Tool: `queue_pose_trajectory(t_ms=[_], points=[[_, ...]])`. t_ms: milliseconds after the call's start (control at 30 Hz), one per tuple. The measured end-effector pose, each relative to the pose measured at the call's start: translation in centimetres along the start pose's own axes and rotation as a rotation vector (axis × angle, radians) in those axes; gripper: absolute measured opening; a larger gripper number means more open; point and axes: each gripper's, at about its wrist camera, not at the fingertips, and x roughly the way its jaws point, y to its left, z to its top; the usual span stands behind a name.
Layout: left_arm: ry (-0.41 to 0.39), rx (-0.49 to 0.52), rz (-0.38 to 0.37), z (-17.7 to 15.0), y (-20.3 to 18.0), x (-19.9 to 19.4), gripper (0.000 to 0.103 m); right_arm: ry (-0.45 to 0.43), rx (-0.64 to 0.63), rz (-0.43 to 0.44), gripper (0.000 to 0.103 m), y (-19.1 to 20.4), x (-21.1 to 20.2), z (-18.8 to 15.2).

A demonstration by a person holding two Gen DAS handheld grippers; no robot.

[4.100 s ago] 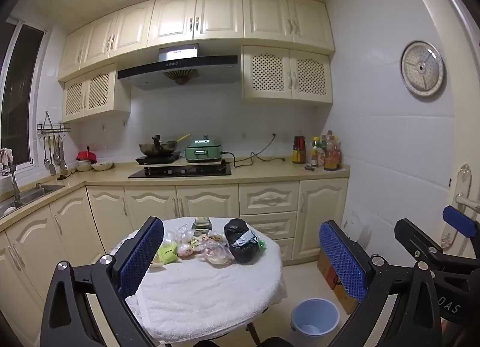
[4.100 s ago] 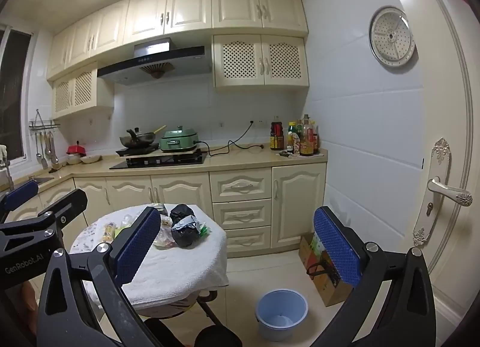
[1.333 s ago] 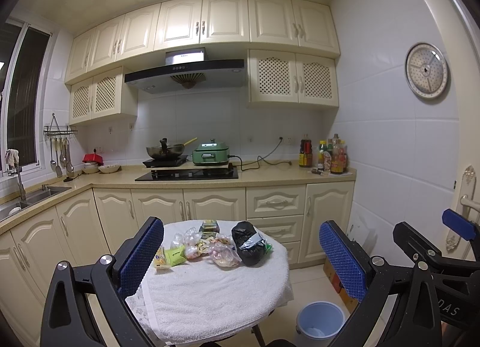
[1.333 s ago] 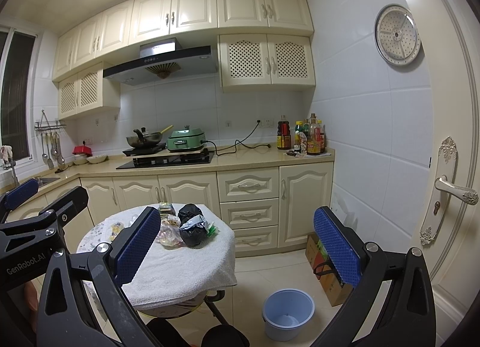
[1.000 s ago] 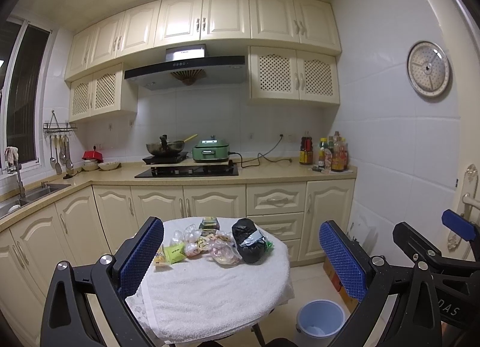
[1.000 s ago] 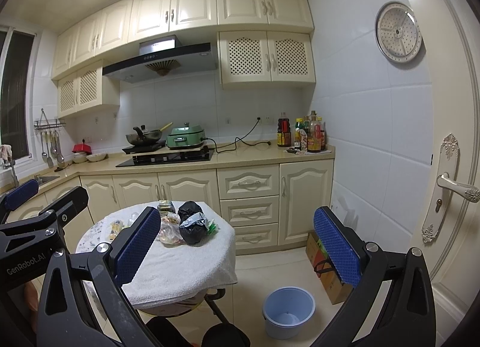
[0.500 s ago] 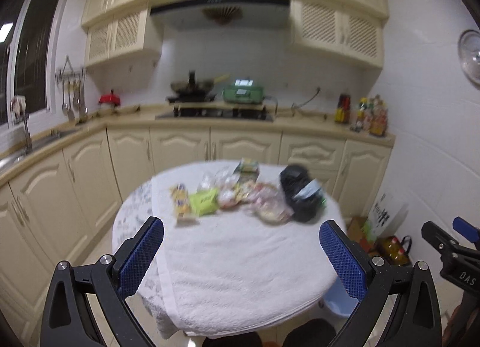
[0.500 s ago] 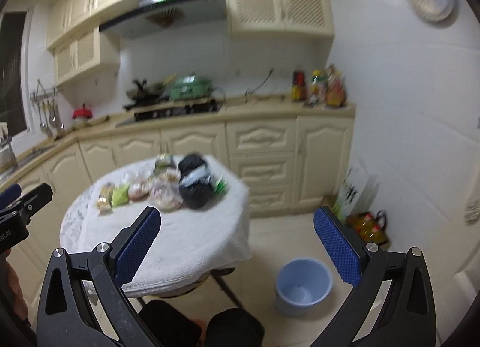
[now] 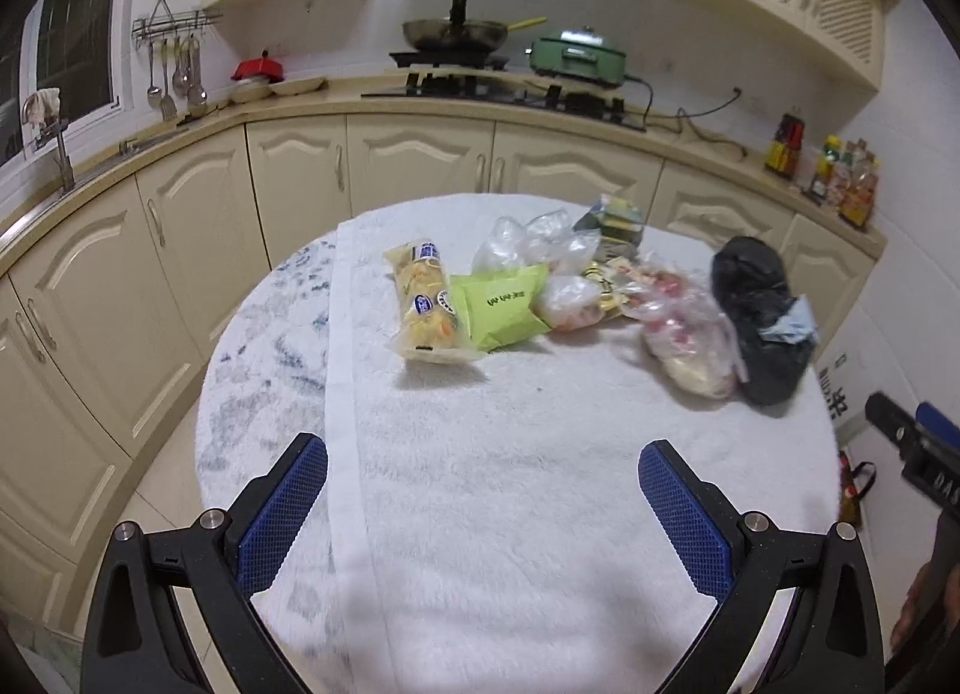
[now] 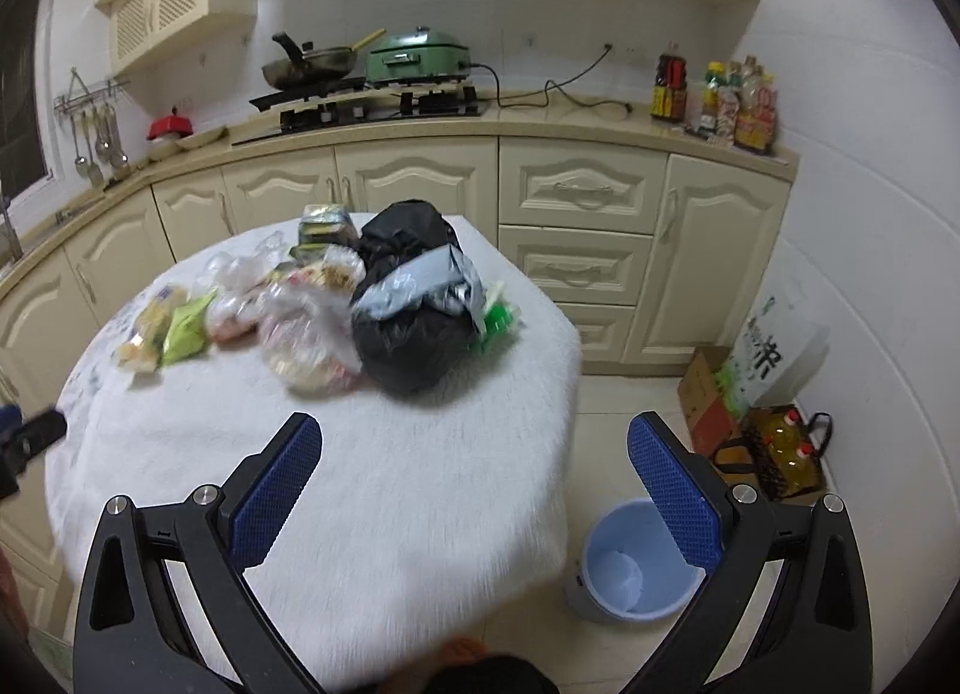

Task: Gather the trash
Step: 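Grasp the black trash bag with the right tool while the left tool grasps a snack wrapper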

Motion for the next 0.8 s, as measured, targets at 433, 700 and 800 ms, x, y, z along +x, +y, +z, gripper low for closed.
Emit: queue_pose_trajectory(t_ms=[433,700,800], points=[[0.066,-0.021,0.022,5.3,1.3,11.6,0.102,0.141,0.041,0.14,0.103,0.8,14.2,6.9],[0.113,-0.068,0.037,7.3,3.4,16.9,0.102,0.171,0.061,0.302,0.072,-0.1,15.6,6.1],[0.131,-0.088,0.069,8.0,4.5,18.8,0.102,0.14,0.078,0.318,0.071,-0.4,14.7,6.1]])
